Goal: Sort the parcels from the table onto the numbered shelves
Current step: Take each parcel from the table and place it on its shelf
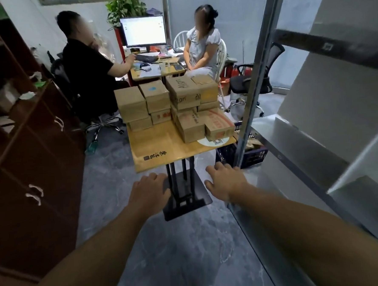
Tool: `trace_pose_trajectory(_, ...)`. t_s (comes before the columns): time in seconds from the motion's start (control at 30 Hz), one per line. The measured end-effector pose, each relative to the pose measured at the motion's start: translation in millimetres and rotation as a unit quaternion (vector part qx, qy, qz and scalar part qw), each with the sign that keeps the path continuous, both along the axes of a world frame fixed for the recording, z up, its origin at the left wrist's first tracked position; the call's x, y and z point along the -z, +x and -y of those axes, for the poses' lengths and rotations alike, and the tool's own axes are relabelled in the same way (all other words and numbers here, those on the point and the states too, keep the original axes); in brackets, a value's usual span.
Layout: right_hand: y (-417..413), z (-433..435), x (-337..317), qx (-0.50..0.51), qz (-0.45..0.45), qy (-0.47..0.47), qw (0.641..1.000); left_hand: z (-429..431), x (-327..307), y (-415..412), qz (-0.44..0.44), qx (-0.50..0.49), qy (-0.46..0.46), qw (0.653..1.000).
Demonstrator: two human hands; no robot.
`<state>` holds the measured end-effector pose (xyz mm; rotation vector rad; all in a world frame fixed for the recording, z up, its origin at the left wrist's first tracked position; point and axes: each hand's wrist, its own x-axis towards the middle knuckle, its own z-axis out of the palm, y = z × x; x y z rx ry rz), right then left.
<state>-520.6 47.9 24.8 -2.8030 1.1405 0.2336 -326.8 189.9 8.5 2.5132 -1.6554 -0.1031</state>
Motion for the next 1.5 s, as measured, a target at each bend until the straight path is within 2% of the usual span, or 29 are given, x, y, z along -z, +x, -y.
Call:
trace_pose_trajectory(0.23, 73.3, 77.9, 16.2, -0.014, -0.001, -0.018, 1.000, 81.4, 13.8, 72.5, -0.010, -0.001, 0.004, 1.000)
trace_pose_trajectory(0.5, 145.7, 166.4, 21.2, 0.038, 0.008, -0.001, 0.999, 193.1, 13.7, 150.8, -0.041, 0.034, 0.034, 0.998)
trace_pose_trajectory(0.73, 187.5, 221.5, 23.0, 0.038, 0.035, 0.030, 0.998, 266.7, 22.1, 180.3, -0.058, 0.051, 0.060, 0.995)
trace_pose_trajectory(0.97, 204.7, 289.4, 44.1, 0.057, 0.017, 0.057, 0.997, 329.4, 47.2, 192.8, -0.075, 0.034, 0.102, 0.991)
trace_pose_trajectory(1.1, 211.7, 325.0, 59.6, 0.058, 0.059, 0.071, 0.994, 361.8, 56.1, 189.3, -0.109, 0.020, 0.114, 0.987)
trace_pose_trajectory(1.3, 225.8, 348.8, 78.0, 0.088, 0.077, 0.145, 0.982, 381.6, 79.4, 182.2, -0.185, -0.065, 0.095, 0.976)
trace_pose_trajectory(1.5, 230.4, 356.7, 83.4, 0.093, 0.126, 0.157, 0.975, 374.7, 102.4, 176.0, -0.289, -0.098, 0.010, 0.952)
